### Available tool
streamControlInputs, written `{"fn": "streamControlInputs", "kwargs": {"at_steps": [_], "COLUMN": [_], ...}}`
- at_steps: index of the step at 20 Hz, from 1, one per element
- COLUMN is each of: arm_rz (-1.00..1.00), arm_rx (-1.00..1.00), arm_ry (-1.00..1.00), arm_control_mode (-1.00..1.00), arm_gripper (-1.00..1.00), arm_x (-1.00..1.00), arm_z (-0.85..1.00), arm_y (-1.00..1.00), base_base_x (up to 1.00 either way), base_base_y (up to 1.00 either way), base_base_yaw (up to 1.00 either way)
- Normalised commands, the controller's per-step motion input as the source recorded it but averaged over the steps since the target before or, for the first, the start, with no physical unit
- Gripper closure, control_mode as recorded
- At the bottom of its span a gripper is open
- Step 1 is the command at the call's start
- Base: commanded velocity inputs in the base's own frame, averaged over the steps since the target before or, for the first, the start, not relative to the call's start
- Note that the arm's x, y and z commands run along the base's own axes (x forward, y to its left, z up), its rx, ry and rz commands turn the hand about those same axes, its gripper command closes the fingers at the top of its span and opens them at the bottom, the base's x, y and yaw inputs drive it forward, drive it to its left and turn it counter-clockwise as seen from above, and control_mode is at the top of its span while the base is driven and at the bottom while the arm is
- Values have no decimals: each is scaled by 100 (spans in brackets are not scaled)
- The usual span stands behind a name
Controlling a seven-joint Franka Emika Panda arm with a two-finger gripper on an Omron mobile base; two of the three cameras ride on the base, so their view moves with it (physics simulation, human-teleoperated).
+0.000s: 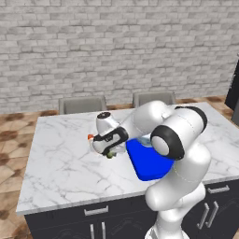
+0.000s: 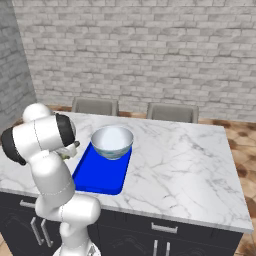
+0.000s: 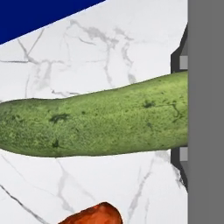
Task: Place the two vegetables and bowl onto the tray for setting up a vegetable dip station.
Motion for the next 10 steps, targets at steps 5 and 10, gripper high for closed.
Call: {"fn": "streamControlInputs", "kwargs": {"at_steps": [5, 10], "arm_rz": [-17, -17], "arm_rx": [-3, -1], "arm_ry": [-1, -4], "arm_control_mode": [-100, -100], "arm_gripper": [100, 100], "arm_x": [-56, -52], "arm_z": [26, 50], "arm_y": [10, -17], "base_base_x": [0, 0], "base_base_y": [0, 0], "base_base_yaw": [0, 0]}}
